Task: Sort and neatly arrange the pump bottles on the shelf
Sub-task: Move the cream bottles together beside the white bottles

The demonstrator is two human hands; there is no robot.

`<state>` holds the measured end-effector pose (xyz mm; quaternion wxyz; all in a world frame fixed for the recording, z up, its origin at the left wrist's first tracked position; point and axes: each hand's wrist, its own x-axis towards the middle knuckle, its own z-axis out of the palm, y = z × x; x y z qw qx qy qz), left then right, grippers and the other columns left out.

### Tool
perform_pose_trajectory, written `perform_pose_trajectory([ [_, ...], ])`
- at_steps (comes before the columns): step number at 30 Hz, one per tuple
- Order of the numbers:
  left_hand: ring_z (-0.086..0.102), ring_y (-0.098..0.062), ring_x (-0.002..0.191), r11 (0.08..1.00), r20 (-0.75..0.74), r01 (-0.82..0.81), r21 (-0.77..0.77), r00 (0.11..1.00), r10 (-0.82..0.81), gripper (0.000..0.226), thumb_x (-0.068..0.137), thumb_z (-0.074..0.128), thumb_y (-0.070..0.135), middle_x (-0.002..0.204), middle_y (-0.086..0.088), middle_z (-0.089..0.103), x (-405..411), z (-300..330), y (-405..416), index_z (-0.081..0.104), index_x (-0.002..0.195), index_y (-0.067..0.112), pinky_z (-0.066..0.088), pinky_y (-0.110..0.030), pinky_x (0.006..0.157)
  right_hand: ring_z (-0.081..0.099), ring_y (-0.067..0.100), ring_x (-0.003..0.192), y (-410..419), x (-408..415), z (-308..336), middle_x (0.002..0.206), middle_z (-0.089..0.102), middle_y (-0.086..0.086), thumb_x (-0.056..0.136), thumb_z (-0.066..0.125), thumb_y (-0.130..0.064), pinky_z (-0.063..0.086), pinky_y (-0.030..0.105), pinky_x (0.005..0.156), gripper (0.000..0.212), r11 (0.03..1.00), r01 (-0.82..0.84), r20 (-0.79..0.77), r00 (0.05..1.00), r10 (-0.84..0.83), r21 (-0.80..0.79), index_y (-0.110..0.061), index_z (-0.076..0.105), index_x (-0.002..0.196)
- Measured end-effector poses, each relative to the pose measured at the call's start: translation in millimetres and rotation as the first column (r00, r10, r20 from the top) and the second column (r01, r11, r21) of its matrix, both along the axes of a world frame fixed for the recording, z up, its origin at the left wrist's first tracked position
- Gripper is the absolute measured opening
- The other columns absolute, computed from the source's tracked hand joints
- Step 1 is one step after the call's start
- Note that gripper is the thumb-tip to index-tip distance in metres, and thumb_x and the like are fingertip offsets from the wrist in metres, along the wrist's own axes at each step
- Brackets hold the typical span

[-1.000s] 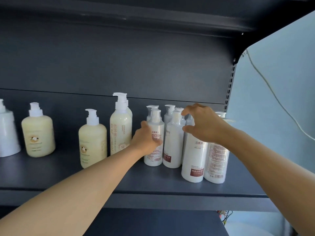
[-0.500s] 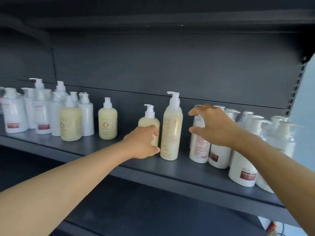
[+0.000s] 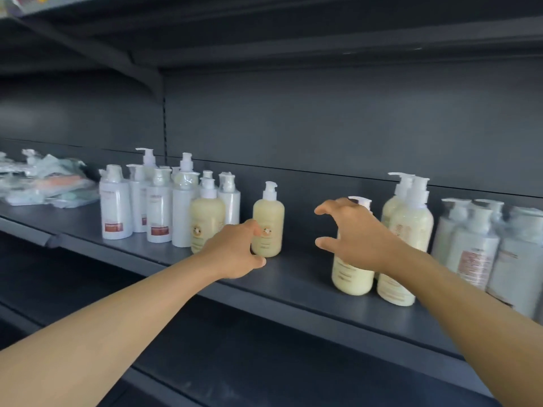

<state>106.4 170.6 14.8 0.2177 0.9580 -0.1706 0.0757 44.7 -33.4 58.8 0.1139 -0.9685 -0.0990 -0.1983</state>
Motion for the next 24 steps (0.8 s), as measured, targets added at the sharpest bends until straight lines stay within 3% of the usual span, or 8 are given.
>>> perform_pose_trajectory([
  [2, 0.054, -0.017, 0.11, 1.0, 0.03, -0.003, -0.011, 1.0, 0.003, 0.06, 0.084, 0.065, 0.032, 0.126, 0.001, 0.051, 15.6, -0.4, 18.7, 0.036, 0.136, 0.024, 0.048, -0.035, 0.093, 0.045, 0.018, 0.122, 16.5, 14.7, -4.1, 0.14, 0.038, 0.001, 0.088, 0.062, -0.027, 0.035, 0.022, 0.088, 0.053, 0.999, 0.047, 0.028, 0.998, -0.047, 0.012, -0.019, 0.041, 0.135],
  [4, 0.05, -0.018, 0.115, 1.0, 0.067, -0.007, -0.02, 0.998, 0.008, 0.062, 0.084, 0.066, 0.033, 0.13, 0.0, 0.046, 33.1, -0.3, 37.6, 0.034, 0.136, 0.024, 0.046, -0.035, 0.094, 0.039, 0.02, 0.128, 28.0, 29.4, -9.3, 0.141, 0.035, 0.003, 0.086, 0.064, -0.027, 0.035, 0.026, 0.098, 0.056, 0.991, 0.127, 0.098, 0.987, -0.13, 0.036, -0.017, 0.04, 0.136],
  [8, 0.044, -0.02, 0.12, 0.999, 0.135, -0.014, -0.037, 0.991, 0.019, 0.062, 0.083, 0.065, 0.03, 0.129, -0.002, 0.039, 66.2, -0.5, 68.8, 0.032, 0.135, 0.021, 0.045, -0.039, 0.094, 0.013, 0.033, 0.139, 30.8, 47.8, -17.4, 0.149, 0.019, 0.016, 0.081, 0.068, -0.033, 0.017, 0.039, 0.113, 0.072, 0.895, 0.444, 0.241, 0.874, -0.421, -0.047, -0.014, 0.033, 0.141],
  [13, 0.042, -0.022, 0.115, 0.992, 0.263, 0.001, -0.124, 0.964, 0.032, 0.062, 0.083, 0.067, 0.029, 0.127, -0.003, 0.033, 88.5, -5.6, 87.6, 0.033, 0.133, 0.018, 0.048, -0.04, 0.086, 0.001, 0.038, 0.139, 22.3, 56.4, -30.5, 0.15, 0.001, 0.018, 0.075, 0.074, -0.032, 0.016, 0.048, 0.113, 0.091, 0.773, 0.632, 0.154, 0.76, -0.631, 0.049, -0.015, 0.018, 0.145],
  [18, 0.028, -0.026, 0.125, 0.984, 0.282, 0.007, -0.176, 0.958, 0.044, 0.07, 0.08, 0.07, 0.026, 0.135, -0.007, 0.023, 102.6, -13.5, 93.9, 0.027, 0.134, 0.015, 0.042, -0.038, 0.089, 0.017, 0.046, 0.132, 20.6, 60.5, -37.5, 0.149, -0.002, 0.02, 0.072, 0.077, -0.018, 0.027, 0.048, 0.107, 0.102, 0.736, 0.662, 0.162, 0.718, -0.677, 0.142, -0.019, 0.007, 0.146],
  [21, 0.041, -0.029, 0.118, 0.968, 0.188, 0.03, -0.251, 0.982, 0.019, 0.078, 0.079, 0.071, 0.023, 0.135, -0.008, 0.025, 110.7, -23.4, 95.2, 0.019, 0.137, 0.02, 0.045, -0.044, 0.09, 0.032, 0.045, 0.121, 16.9, 60.3, -42.2, 0.143, 0.014, 0.022, 0.071, 0.076, -0.01, 0.032, 0.045, 0.103, 0.109, 0.75, 0.622, 0.187, 0.728, -0.66, 0.226, -0.02, 0.0, 0.147],
  [24, 0.05, -0.031, 0.106, 0.947, 0.109, 0.021, -0.32, 0.994, 0.015, 0.082, 0.081, 0.067, 0.021, 0.132, -0.007, 0.03, 114.4, -32.4, 92.0, 0.009, 0.138, 0.028, 0.046, -0.043, 0.083, 0.033, 0.037, 0.123, 13.2, 55.2, -51.4, 0.136, 0.027, 0.018, 0.072, 0.076, -0.011, 0.034, 0.043, 0.101, 0.115, 0.751, 0.569, 0.141, 0.758, -0.637, 0.336, -0.019, -0.009, 0.147],
])
